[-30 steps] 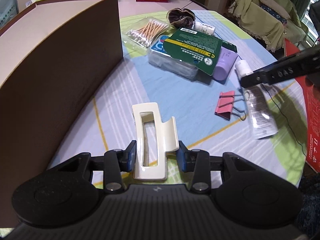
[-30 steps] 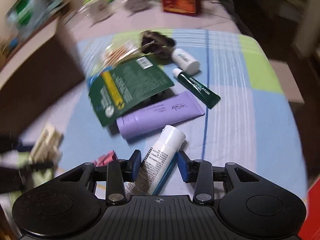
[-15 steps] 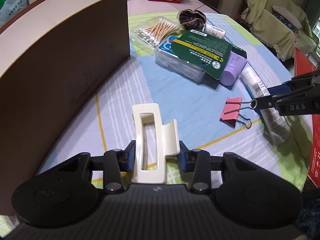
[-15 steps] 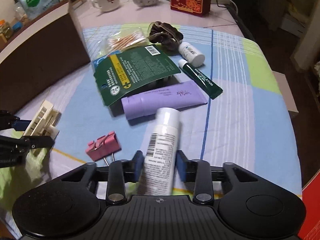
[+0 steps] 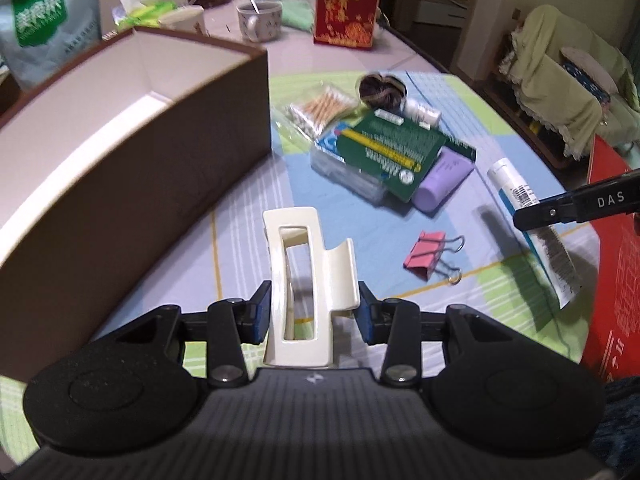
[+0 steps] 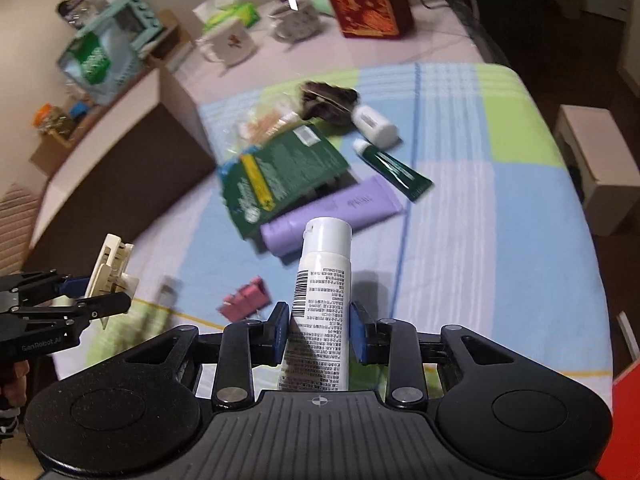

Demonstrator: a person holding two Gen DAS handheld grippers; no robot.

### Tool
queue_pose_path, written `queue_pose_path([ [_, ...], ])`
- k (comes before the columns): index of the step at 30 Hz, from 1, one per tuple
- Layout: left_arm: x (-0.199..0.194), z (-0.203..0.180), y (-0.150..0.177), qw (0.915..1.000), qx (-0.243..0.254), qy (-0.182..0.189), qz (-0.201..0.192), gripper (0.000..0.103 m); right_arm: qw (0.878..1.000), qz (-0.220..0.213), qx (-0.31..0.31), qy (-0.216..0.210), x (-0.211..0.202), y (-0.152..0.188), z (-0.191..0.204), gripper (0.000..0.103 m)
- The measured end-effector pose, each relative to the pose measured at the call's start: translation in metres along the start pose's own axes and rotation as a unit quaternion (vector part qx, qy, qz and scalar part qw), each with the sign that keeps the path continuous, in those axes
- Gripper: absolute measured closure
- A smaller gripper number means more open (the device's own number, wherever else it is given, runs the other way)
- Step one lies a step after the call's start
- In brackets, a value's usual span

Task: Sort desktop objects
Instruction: 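Carry the claw clip with the left gripper while the right gripper carries the toothpaste tube into the box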

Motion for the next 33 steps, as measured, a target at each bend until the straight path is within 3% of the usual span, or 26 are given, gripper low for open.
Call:
queue_pose_path([
  [9, -0.057, 0.017, -0.014, 0.9987, 0.003, -0.034, -0.038, 0.066, 0.996, -0.012, -0.066, -0.064, -0.010, -0.027, 0.041, 0.072],
  [18, -0.094, 0.084, -0.035, 0.9957, 0.049, -0.042, -0.066, 0.066, 0.991, -0.040, -0.080, -0.095, -0.005, -0.055, 0.115, 0.072],
  [26, -0.105, 0.161, -0.059, 0.9902, 0.107, -0.030, -0.085, 0.066, 0.988, -0.080, -0.066, -0.114, 0.018, -0.087, 0.198, 0.072],
  [33, -0.084, 0.213, -0.081, 0.9846, 0.154, -0.018, -0.080, 0.066, 0.985, -0.115, -0.042, -0.120, 0.053, -0.122, 0.261, 0.072],
])
Point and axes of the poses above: each gripper's, at about its wrist camera, not at the fingertips, and x roughly the way its jaws point, z to its left, y to its underside, the point moved 1 cm from there along x, roughly the way its jaws point, and after that the axes turned 1 degree about x, right-handed, at the moved point
